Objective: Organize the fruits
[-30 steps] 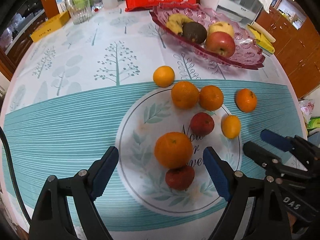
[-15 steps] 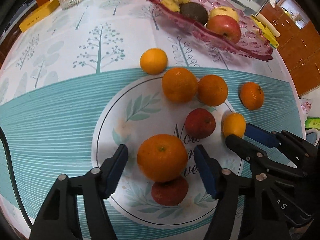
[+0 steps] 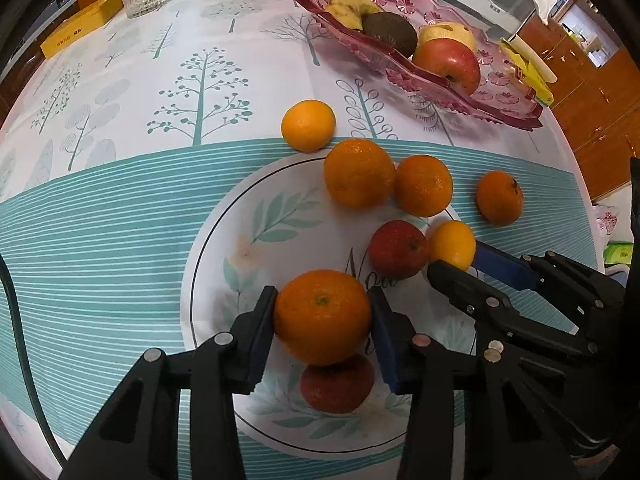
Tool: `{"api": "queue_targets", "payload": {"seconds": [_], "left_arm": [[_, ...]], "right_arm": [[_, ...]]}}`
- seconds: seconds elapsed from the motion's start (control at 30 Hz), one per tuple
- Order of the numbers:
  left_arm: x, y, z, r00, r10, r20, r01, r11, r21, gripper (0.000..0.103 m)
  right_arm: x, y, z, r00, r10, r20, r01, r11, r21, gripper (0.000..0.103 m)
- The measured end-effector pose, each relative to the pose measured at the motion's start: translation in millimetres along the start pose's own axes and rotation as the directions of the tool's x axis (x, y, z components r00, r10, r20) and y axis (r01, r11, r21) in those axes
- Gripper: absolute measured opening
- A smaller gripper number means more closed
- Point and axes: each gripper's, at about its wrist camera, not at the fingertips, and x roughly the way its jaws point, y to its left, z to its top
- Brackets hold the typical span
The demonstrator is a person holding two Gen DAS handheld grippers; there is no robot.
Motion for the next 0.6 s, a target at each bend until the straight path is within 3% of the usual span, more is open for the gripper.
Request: {"api": "queue_targets", "payload": {"seconds": [0.33, 0.6], "left_arm": [[-29.8, 1.3, 2.7, 0.999, 0.014, 0.046, -0.014, 1.0, -0.001, 0.043], [-80.7, -5.3, 7.4, 0.995, 0.036, 0.096, -0.038, 0.999, 0.019, 0.043]], "right_arm": [[-21.1, -2.2, -1.3, 0.998, 0.055, 0.026, -0.056, 0.998, 0.036, 0.032], [-74.1, 5.2, 6.2, 0.991, 0.064, 0.12, -0.068, 0.997, 0.03, 0.032]]}}
